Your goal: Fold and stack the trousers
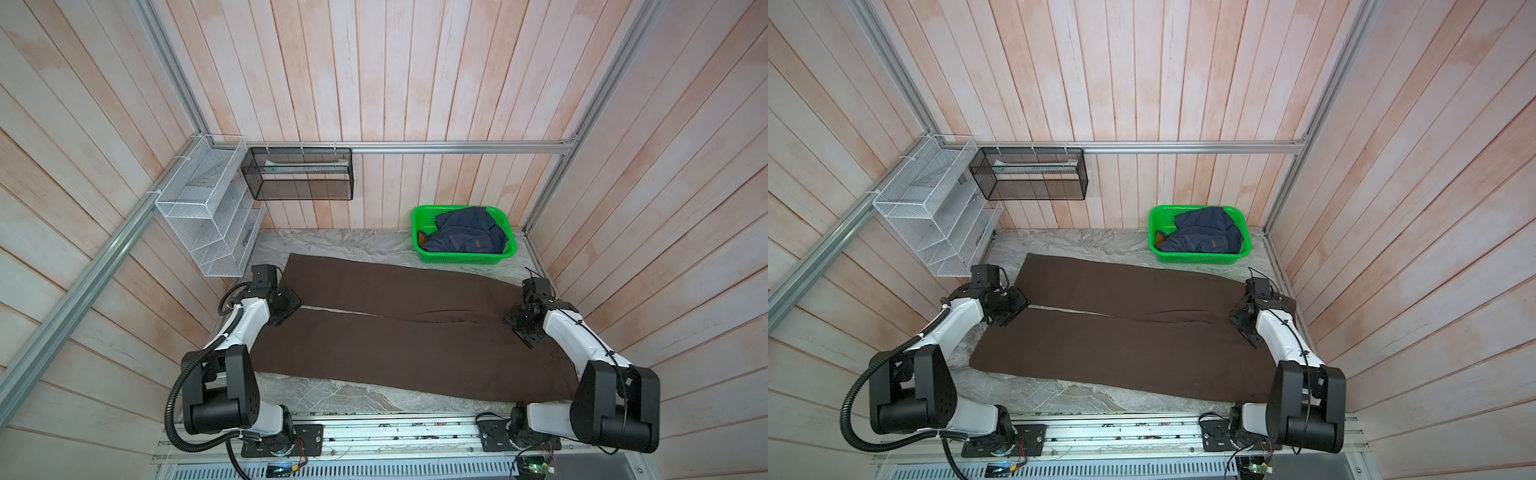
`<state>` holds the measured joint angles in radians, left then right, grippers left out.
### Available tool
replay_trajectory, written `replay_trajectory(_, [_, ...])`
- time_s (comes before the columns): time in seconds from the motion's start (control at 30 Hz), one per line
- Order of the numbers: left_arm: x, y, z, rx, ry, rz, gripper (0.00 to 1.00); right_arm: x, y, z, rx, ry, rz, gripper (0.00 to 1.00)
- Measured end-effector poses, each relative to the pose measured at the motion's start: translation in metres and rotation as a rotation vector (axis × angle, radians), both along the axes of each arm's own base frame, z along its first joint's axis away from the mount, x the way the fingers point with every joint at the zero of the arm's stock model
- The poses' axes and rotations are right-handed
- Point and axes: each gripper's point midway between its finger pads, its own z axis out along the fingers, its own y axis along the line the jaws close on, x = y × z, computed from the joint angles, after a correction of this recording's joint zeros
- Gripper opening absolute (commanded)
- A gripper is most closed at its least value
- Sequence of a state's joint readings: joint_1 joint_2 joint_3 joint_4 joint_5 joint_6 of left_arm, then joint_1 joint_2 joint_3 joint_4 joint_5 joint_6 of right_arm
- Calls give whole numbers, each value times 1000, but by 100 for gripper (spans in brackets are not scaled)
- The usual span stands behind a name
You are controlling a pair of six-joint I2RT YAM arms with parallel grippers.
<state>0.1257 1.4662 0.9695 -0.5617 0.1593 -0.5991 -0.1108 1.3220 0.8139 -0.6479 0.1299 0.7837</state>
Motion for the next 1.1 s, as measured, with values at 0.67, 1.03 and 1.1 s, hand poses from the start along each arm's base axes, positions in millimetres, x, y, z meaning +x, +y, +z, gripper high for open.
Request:
replay_trajectory(0.67, [3, 4, -6, -4, 31, 16, 68, -81, -33, -57, 56, 195, -331, 69])
replay_trajectory(1.03, [30, 21, 28, 2, -59, 31, 64, -92, -33, -36, 55, 232, -364, 66])
replay_trajectory(1.1, [39, 16, 27, -3, -57, 10, 62, -71, -39, -15, 44, 169, -349, 65])
